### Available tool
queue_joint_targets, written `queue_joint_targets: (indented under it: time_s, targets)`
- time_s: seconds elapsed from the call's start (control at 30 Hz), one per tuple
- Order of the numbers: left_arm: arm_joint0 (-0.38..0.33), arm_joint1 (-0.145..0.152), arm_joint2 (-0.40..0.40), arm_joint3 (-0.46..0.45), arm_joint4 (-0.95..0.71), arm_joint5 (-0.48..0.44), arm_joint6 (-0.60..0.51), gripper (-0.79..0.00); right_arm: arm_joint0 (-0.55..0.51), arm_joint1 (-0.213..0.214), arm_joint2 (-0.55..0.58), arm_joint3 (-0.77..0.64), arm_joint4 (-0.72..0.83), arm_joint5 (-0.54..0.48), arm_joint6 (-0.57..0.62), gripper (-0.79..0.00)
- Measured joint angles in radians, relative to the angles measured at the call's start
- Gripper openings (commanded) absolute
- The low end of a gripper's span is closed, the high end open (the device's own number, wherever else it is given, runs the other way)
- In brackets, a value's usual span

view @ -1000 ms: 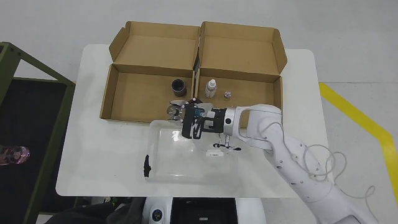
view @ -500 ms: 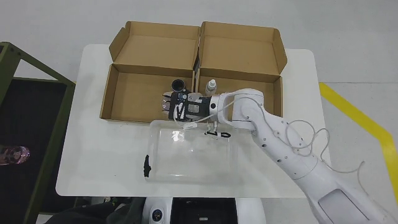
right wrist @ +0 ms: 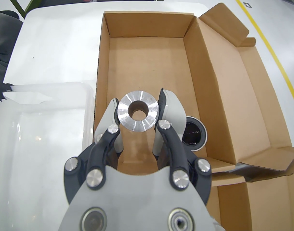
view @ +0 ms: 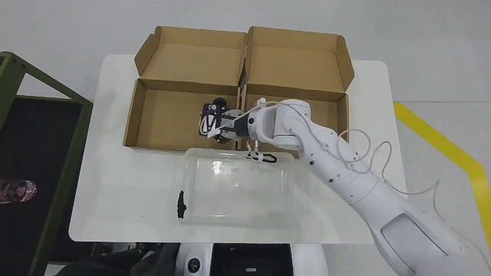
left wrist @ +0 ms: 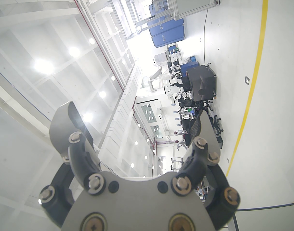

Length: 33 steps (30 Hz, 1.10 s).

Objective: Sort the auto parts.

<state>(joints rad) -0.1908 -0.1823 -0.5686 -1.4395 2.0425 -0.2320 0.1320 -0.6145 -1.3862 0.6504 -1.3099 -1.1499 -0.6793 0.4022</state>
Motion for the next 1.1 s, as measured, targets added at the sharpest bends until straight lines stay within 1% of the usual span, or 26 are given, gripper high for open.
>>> queue_joint_targets:
  time_s: [0.5,0.77,1.1]
  targets:
    - [0.000,0.000,0.000,0.000,0.000,0.000,0.000,0.000,0.062,-0.062,-0.079,0.165,0.003,0.001,0.015,-0.782]
    - [0.000,0.000,0.000,0.000,0.000,0.000,0.000,0.000,0.078,-0.089,-0.102,0.224,-0.001,-0.001,0.014,-0.668]
    - [0.000,0.000,0.000,0.000,0.000,0.000,0.000,0.000,0.097,-0.114,-0.116,0.276,-0.013,-0.010,0.024,-0.579]
